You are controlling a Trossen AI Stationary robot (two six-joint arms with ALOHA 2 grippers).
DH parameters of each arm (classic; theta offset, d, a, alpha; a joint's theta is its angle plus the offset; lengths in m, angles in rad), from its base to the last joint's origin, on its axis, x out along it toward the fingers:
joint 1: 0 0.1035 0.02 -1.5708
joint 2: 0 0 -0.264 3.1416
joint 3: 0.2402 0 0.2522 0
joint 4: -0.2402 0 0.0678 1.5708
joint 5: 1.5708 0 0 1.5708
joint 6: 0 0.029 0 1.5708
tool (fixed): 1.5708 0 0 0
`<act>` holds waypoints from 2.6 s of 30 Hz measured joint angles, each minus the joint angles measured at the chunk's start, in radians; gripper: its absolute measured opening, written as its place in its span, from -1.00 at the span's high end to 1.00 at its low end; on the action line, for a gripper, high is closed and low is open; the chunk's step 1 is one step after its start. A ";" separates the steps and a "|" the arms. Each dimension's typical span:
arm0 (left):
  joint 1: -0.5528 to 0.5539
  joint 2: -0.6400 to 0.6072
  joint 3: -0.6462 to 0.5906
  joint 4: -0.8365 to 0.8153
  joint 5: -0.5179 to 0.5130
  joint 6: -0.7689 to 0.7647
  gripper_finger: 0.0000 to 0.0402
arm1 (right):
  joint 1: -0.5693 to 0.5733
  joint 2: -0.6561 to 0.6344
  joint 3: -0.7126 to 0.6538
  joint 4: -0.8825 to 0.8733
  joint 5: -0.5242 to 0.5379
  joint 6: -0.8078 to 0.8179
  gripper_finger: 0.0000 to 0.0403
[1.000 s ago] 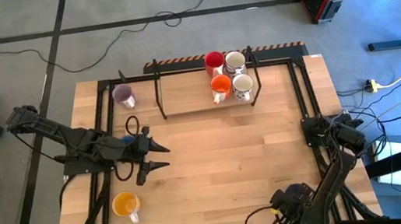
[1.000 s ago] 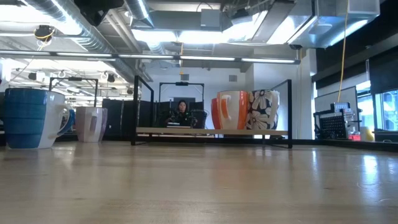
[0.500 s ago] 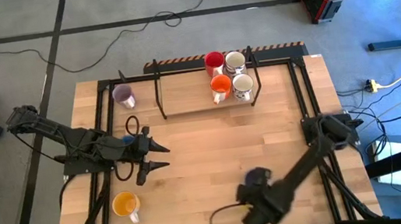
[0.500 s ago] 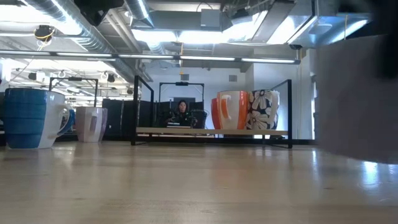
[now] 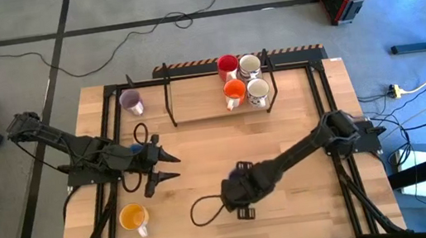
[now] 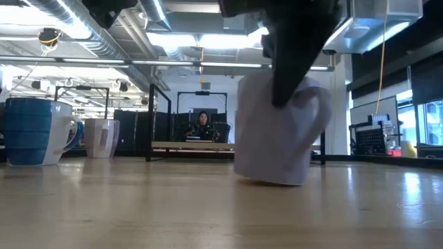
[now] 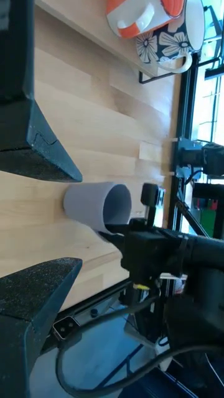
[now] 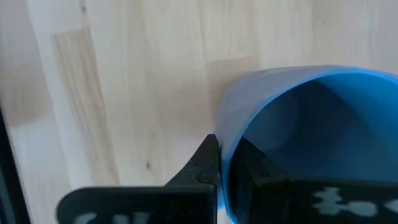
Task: Place coffee mugs
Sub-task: Put the bottom purple mug on the shelf
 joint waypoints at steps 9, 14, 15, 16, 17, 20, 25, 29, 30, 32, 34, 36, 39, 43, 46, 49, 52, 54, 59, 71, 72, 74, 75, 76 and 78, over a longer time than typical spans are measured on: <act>0.000 0.000 0.000 0.001 0.002 -0.001 -0.02 | -0.053 0.000 0.000 0.001 -0.028 -0.055 0.99; 0.000 0.000 0.000 0.001 0.002 -0.001 -0.02 | -0.059 0.000 0.000 0.000 -0.035 -0.055 0.99; 0.000 0.000 0.000 0.001 0.002 -0.001 -0.02 | -0.059 0.000 0.000 0.000 -0.035 -0.055 0.99; 0.000 0.000 0.000 0.001 0.002 -0.001 -0.02 | -0.059 0.000 0.000 0.000 -0.036 -0.055 0.99; 0.000 0.000 0.000 0.001 0.002 -0.001 -0.02 | -0.059 0.000 0.000 0.000 -0.035 -0.055 0.98; 0.000 0.000 0.000 0.001 0.002 -0.001 -0.02 | -0.059 0.000 -0.001 0.001 -0.036 -0.053 0.95; 0.000 0.000 0.000 0.001 0.000 -0.001 -0.02 | -0.059 0.000 -0.002 0.001 -0.055 -0.015 0.83; 0.000 0.000 0.000 0.001 -0.003 -0.001 -0.02 | -0.064 0.000 -0.001 0.000 -0.057 0.031 0.68; 0.000 0.000 0.000 0.002 -0.003 -0.001 -0.02 | -0.066 0.000 0.003 -0.008 -0.056 0.038 0.63; 0.000 0.000 0.000 0.001 -0.003 0.000 -0.02 | -0.071 0.000 0.020 -0.024 -0.052 0.056 0.52; 0.000 0.000 0.000 0.001 -0.003 0.000 -0.02 | -0.072 0.000 0.052 -0.073 -0.058 0.085 0.41; 0.000 0.000 0.000 0.001 -0.004 0.000 -0.02 | -0.069 -0.006 0.090 -0.134 -0.057 0.121 0.31; 0.000 0.000 0.000 0.001 -0.004 0.000 -0.02 | -0.034 -0.040 0.126 -0.175 -0.024 0.200 0.22; 0.000 0.000 0.000 0.001 -0.004 0.000 -0.02 | 0.053 -0.075 0.130 -0.190 0.072 0.335 0.16; 0.000 0.000 0.000 0.001 -0.004 0.000 -0.02 | 0.123 -0.079 0.129 -0.196 0.154 0.450 0.16; 0.000 0.000 0.000 0.001 -0.004 0.000 -0.02 | 0.187 -0.058 0.129 -0.196 0.265 0.577 0.17; 0.000 0.000 0.000 0.001 -0.004 -0.001 -0.02 | 0.237 -0.024 0.128 -0.211 0.382 0.709 0.17; 0.000 0.000 0.000 0.001 -0.004 -0.001 -0.02 | 0.259 0.002 0.128 -0.229 0.440 0.797 0.17; 0.000 0.000 0.000 0.000 -0.005 -0.006 -0.02 | 0.293 0.079 0.127 -0.273 0.558 0.978 0.17; 0.000 0.000 0.000 0.000 -0.005 -0.008 -0.02 | 0.285 0.113 -0.048 -0.038 0.647 1.048 0.17; 0.000 0.000 0.000 0.000 -0.005 -0.008 -0.02 | 0.276 0.113 -0.057 -0.003 0.646 1.007 0.17; 0.000 0.000 0.000 0.000 -0.005 -0.008 -0.02 | 0.254 0.114 -0.059 0.042 0.643 0.929 0.17; 0.000 0.000 0.000 0.000 -0.005 -0.008 -0.02 | 0.243 0.113 -0.058 0.070 0.639 0.896 0.17; 0.000 0.000 0.000 0.000 -0.005 -0.008 -0.02 | 0.230 0.113 -0.058 0.094 0.631 0.856 0.17; 0.000 0.000 0.000 0.000 -0.005 -0.008 -0.02 | 0.206 0.113 -0.059 0.145 0.620 0.767 0.17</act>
